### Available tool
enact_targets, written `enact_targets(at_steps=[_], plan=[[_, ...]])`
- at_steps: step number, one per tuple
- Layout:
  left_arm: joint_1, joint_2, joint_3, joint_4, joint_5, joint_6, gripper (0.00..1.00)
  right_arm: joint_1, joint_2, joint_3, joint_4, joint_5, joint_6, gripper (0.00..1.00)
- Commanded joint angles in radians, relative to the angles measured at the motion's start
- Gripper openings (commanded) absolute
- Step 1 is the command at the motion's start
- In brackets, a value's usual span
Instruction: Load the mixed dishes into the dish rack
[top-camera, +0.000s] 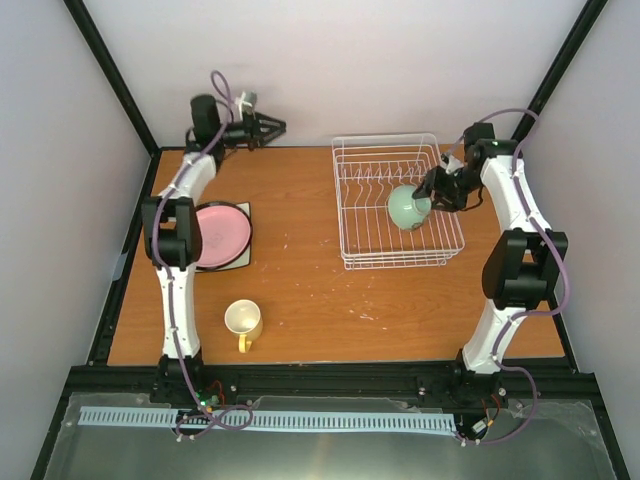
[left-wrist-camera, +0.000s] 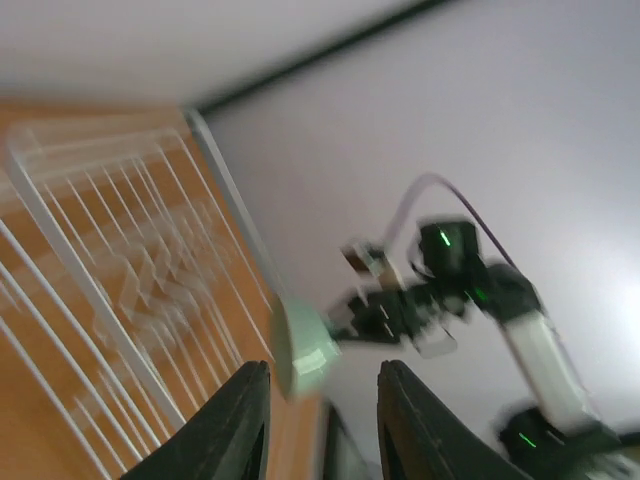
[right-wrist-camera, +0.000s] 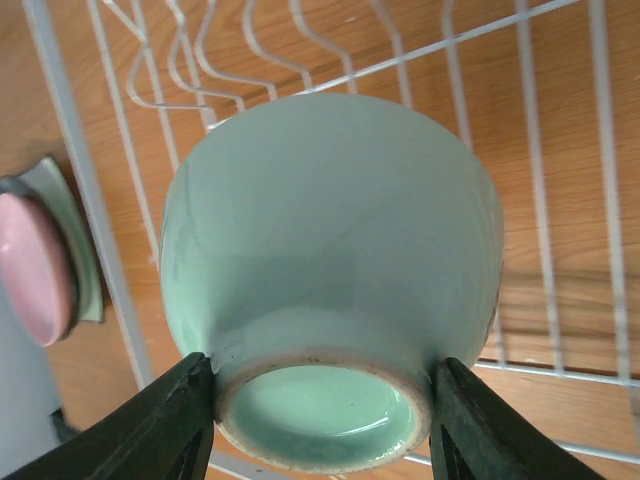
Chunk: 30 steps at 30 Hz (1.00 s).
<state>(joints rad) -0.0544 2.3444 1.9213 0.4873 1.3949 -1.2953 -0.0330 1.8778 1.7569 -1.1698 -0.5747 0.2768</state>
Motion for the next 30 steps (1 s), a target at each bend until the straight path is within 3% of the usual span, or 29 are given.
enact_targets(at_steps=[1, 6, 13, 21, 27, 28, 30], plan=[[0.027, -0.071, 0.336, -1.072, -0.278, 0.877, 0.31, 0.009, 0.057, 0.091, -0.107, 0.179, -0.050, 0.03], [0.027, -0.172, 0.325, -1.391, -0.575, 1.189, 0.34, 0.035, 0.107, 0.127, -0.123, 0.248, -0.067, 0.03], [0.009, -0.436, 0.041, -1.476, -0.842, 1.365, 0.37, 0.064, 0.167, 0.142, -0.114, 0.334, -0.084, 0.03], [-0.102, -0.650, -0.145, -1.527, -1.195, 1.455, 0.39, 0.080, 0.197, 0.146, -0.080, 0.444, -0.076, 0.03], [-0.136, -0.807, -0.261, -1.565, -1.264, 1.458, 0.44, 0.084, 0.202, 0.110, -0.034, 0.476, -0.068, 0.03], [-0.143, -0.830, -0.284, -1.568, -1.285, 1.457, 0.44, 0.085, 0.201, 0.101, -0.029, 0.477, -0.068, 0.05], [-0.160, -0.877, -0.327, -1.583, -1.322, 1.454, 0.45, 0.089, 0.198, 0.084, -0.018, 0.480, -0.063, 0.18]])
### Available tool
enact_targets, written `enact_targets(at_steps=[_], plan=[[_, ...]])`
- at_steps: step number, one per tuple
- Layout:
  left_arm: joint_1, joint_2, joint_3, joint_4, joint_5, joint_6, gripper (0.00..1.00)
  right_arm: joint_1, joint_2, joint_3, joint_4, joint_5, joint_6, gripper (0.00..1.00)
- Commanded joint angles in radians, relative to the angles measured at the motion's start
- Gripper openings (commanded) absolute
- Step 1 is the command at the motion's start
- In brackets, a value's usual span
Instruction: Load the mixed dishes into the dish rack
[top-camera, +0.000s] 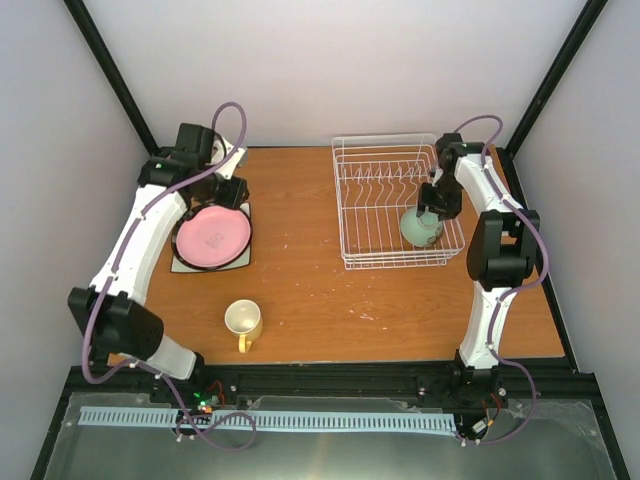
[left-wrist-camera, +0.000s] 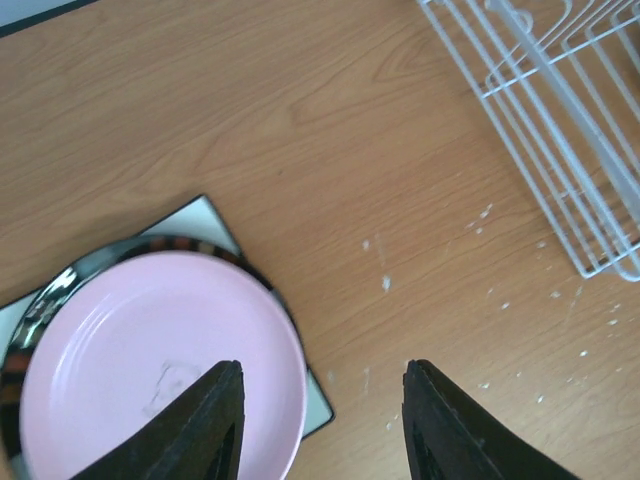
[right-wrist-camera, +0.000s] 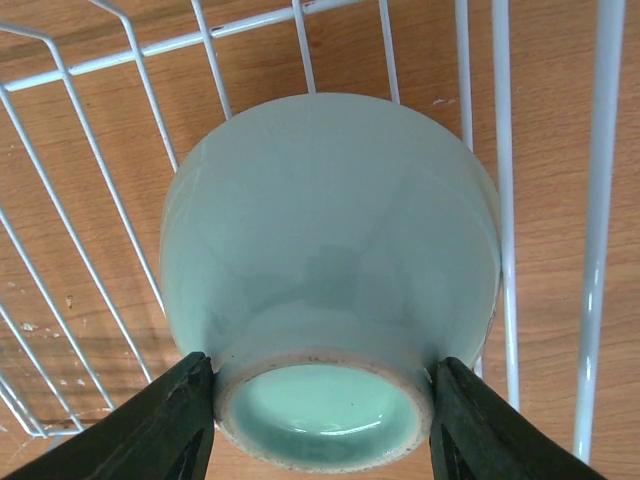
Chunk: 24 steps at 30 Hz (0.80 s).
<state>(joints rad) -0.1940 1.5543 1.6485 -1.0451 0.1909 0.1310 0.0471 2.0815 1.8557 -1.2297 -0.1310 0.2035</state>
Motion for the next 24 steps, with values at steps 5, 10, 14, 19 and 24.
enact_targets(at_steps=[5, 10, 14, 19, 24], plan=[[-0.059, -0.161, -0.139, -0.082, -0.199, 0.019, 0.45, 0.019, -0.029, -0.065, 0.069, 0.032, 0.021, 0.45], [-0.063, -0.236, -0.208, -0.085, -0.200, 0.042, 0.46, 0.023, -0.058, -0.092, 0.085, 0.023, 0.030, 0.65], [-0.066, -0.283, -0.284, -0.083, -0.207, 0.065, 0.47, 0.023, -0.076, -0.099, 0.096, 0.011, 0.037, 0.70], [-0.065, -0.337, -0.353, -0.072, -0.185, 0.101, 0.50, 0.024, -0.108, -0.077, 0.116, 0.017, 0.045, 0.74], [-0.067, -0.397, -0.408, -0.078, -0.100, 0.121, 0.54, 0.024, -0.143, -0.016, 0.150, 0.034, 0.049, 0.74]])
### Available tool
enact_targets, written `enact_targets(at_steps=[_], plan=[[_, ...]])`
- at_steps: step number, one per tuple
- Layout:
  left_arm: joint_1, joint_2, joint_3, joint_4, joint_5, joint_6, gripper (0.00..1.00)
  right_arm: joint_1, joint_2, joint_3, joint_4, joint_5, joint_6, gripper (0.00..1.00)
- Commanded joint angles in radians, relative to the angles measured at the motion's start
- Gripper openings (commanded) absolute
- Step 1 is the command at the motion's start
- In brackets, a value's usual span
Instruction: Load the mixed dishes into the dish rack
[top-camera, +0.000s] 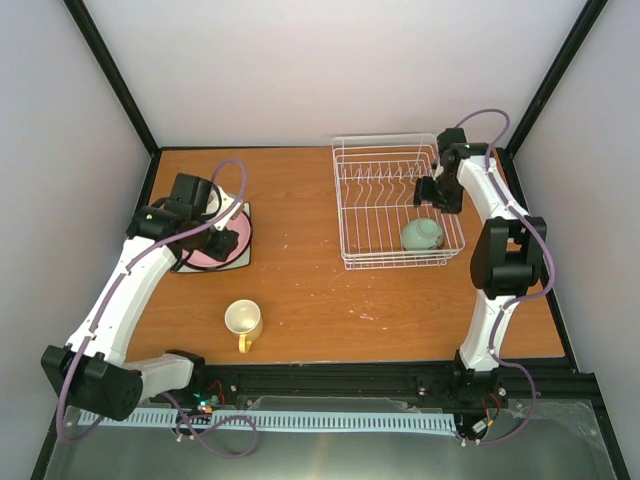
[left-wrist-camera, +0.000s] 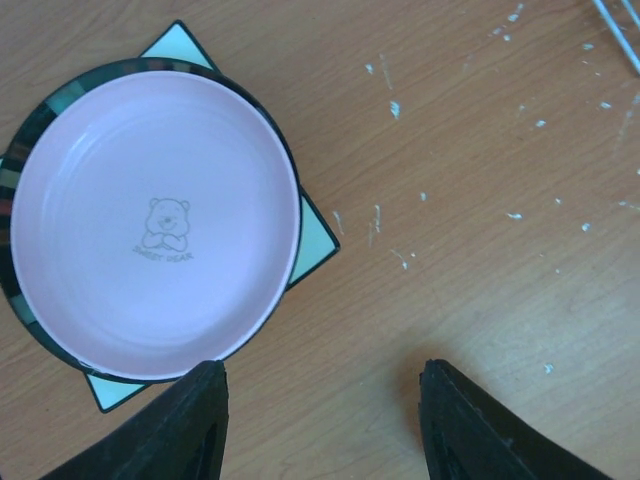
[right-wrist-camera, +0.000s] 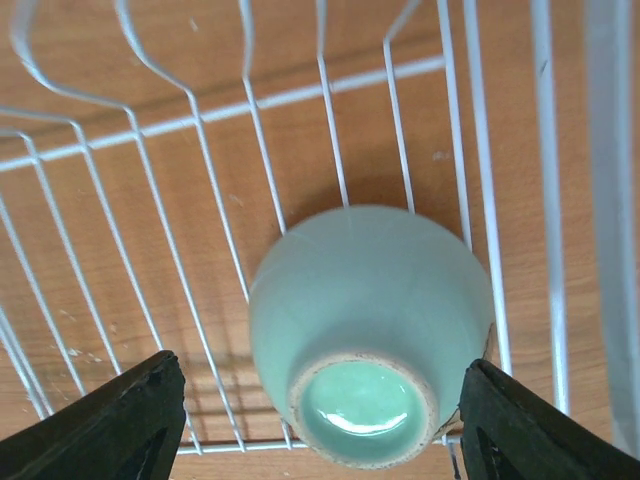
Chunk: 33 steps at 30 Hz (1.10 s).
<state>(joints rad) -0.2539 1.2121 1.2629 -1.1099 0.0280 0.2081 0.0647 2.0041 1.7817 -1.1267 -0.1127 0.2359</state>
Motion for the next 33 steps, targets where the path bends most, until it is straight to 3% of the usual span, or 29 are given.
enact_targets(at_steps=[1, 8, 13, 19, 25, 33], plan=[[-0.008, -0.072, -0.034, -0.016, 0.066, 0.044, 0.54, 0.006, -0.072, 0.069, 0.057, 0.013, 0.024, 0.74], [-0.028, -0.156, -0.139, -0.077, 0.084, 0.052, 0.53, 0.006, -0.124, 0.084, 0.163, -0.087, 0.059, 0.74], [-0.028, -0.203, -0.198, -0.146, 0.066, 0.115, 0.53, 0.034, -0.124, 0.089, 0.202, -0.206, -0.013, 0.72], [-0.028, -0.252, -0.206, -0.150, 0.134, 0.207, 0.49, 0.137, -0.119, 0.071, 0.206, -0.165, -0.068, 0.72], [-0.028, -0.295, -0.188, -0.164, 0.277, 0.332, 0.49, 0.144, -0.115, 0.050, 0.232, -0.197, -0.049, 0.72], [-0.028, -0.276, -0.257, -0.180, 0.253, 0.389, 0.46, 0.144, -0.123, 0.031, 0.232, -0.193, -0.067, 0.72]])
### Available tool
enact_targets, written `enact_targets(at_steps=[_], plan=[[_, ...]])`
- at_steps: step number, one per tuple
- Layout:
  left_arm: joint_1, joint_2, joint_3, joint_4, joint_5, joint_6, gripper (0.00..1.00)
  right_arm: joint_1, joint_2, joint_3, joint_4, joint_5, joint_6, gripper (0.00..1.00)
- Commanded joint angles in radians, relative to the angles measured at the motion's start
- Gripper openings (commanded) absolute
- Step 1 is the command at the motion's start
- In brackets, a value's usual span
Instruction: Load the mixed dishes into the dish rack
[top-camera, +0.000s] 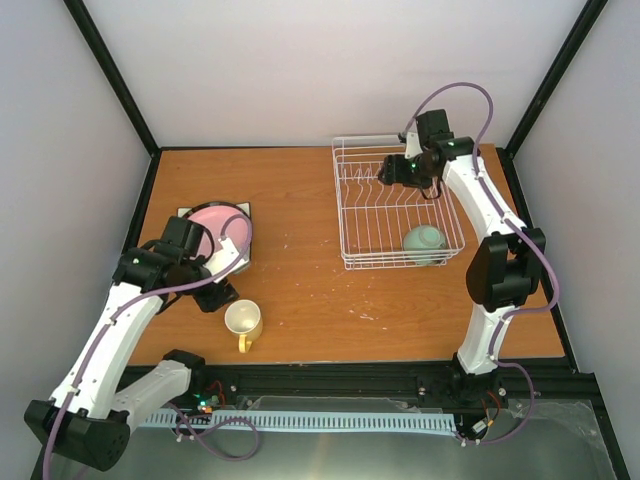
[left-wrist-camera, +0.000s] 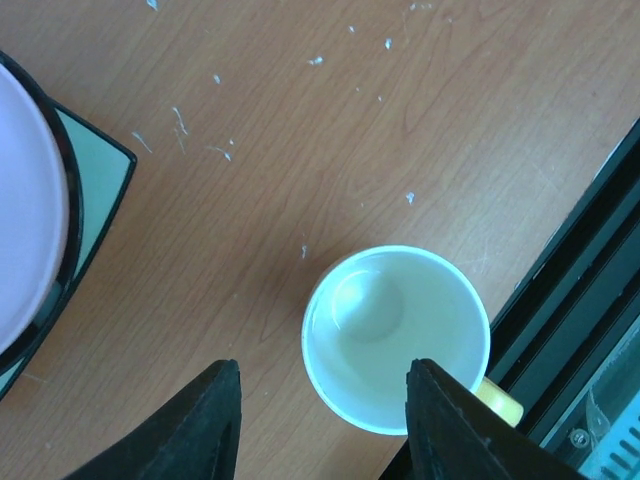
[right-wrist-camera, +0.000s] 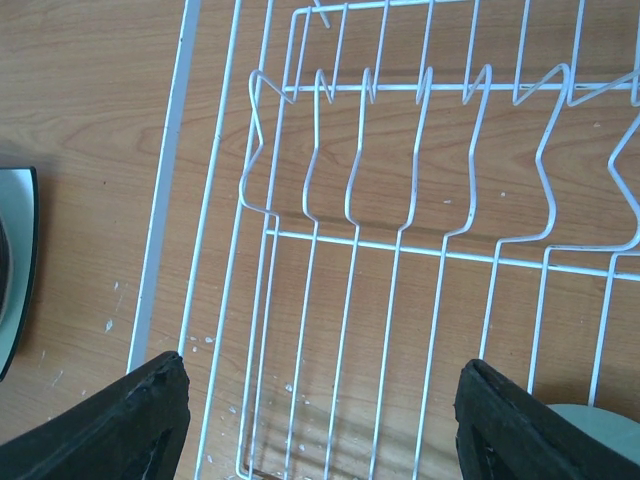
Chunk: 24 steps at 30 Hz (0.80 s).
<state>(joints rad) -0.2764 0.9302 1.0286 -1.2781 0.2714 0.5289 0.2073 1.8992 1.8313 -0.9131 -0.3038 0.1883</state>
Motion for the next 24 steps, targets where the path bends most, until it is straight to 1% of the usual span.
enact_targets(at_steps=[1, 8, 16, 24], plan=[[-0.006, 0.008, -0.033, -0.010, 0.002, 0.075, 0.45, 0.001, -0.022, -0.025, 0.021, 0.000, -0.019, 0.72], [-0.006, 0.035, -0.092, 0.018, 0.000, 0.111, 0.42, 0.001, -0.030, -0.044, 0.029, 0.011, -0.020, 0.72], [-0.006, 0.076, -0.129, 0.061, -0.024, 0.145, 0.41, 0.000, -0.022, -0.041, 0.030, 0.014, -0.020, 0.72], [-0.006, 0.161, -0.159, 0.162, -0.056, 0.158, 0.42, -0.005, -0.025, -0.026, 0.028, 0.023, -0.023, 0.72]])
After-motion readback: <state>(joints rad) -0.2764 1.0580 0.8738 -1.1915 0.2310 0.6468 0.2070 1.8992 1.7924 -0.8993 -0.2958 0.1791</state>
